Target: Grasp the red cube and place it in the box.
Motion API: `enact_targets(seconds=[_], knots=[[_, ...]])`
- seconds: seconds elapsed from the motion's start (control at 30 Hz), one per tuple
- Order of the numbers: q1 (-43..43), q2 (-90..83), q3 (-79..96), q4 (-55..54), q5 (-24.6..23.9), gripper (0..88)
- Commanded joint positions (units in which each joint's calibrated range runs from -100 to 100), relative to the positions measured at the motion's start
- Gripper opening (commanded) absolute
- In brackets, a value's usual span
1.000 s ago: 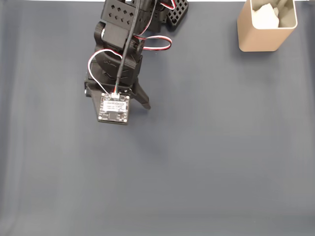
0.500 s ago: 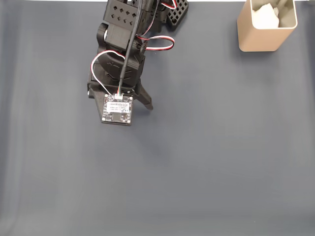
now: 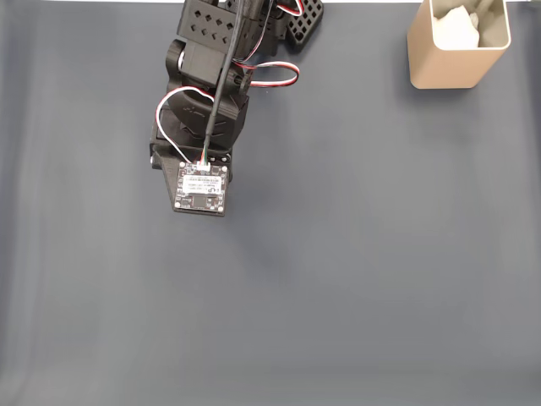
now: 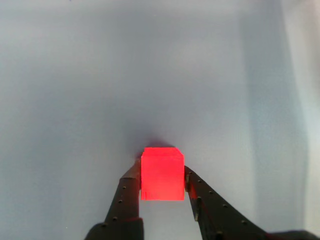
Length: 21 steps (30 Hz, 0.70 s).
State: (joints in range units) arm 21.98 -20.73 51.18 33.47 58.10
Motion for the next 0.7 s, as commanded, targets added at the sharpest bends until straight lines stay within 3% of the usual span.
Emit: enact_targets(seconds=[0.0,0.37,0.67], knots=[[-0.1,-1.1,-3.1,-0.2,0.0,3.4],[-0.5,-1.6,-4.7,2.7,-0.2,0.1],[-3.8,-6.2,-17.1,21.7,-2.2,0.1]])
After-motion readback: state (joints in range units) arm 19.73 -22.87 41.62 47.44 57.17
